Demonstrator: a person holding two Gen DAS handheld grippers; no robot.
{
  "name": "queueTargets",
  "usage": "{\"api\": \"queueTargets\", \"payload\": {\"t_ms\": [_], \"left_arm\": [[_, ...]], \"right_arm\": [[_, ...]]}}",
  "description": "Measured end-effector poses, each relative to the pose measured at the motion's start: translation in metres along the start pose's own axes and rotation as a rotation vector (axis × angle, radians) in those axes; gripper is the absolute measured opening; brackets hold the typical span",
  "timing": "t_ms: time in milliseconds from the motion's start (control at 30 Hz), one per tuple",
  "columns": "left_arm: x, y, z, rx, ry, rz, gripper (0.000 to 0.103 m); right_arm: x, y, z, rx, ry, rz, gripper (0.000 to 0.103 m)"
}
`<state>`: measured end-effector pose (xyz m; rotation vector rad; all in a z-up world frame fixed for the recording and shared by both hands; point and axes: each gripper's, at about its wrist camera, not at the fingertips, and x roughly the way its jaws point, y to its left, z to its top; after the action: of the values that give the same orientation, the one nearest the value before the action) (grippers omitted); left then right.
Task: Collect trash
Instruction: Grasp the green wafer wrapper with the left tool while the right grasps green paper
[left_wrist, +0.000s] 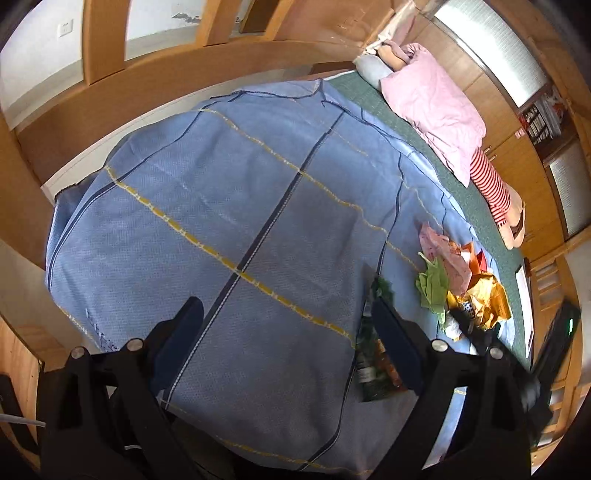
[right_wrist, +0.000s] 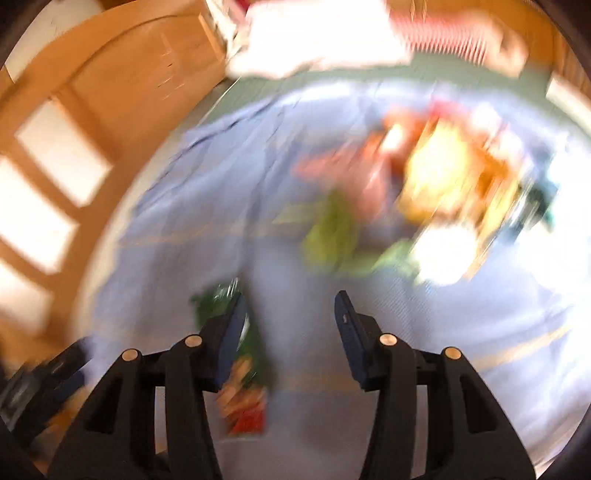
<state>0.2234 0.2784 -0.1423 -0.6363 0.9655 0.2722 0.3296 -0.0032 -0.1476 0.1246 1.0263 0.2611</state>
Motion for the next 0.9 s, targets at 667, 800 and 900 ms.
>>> {"api": "queueTargets", "payload": {"t_ms": [667, 800, 900], "left_arm": [[0.028, -0.032, -0.011, 0.102, 0.065, -0.096, 0.092], [0.046, -0.059, -0.020, 0.207, 0.096, -0.111, 0.091], [0.057, -0.083, -0.030, 0.300, 0.086, -0.102, 0.087]], "right_arm": [[0.002, 0.006, -0.051, -0.002, 0.151, 0.056, 0.009], [-0.066, -0.031, -0.060, 0.145, -0.067, -0.069, 0.009], [-0.096, -0.051, -0.075, 0.188, -0.118, -0.074, 0.009]]}}
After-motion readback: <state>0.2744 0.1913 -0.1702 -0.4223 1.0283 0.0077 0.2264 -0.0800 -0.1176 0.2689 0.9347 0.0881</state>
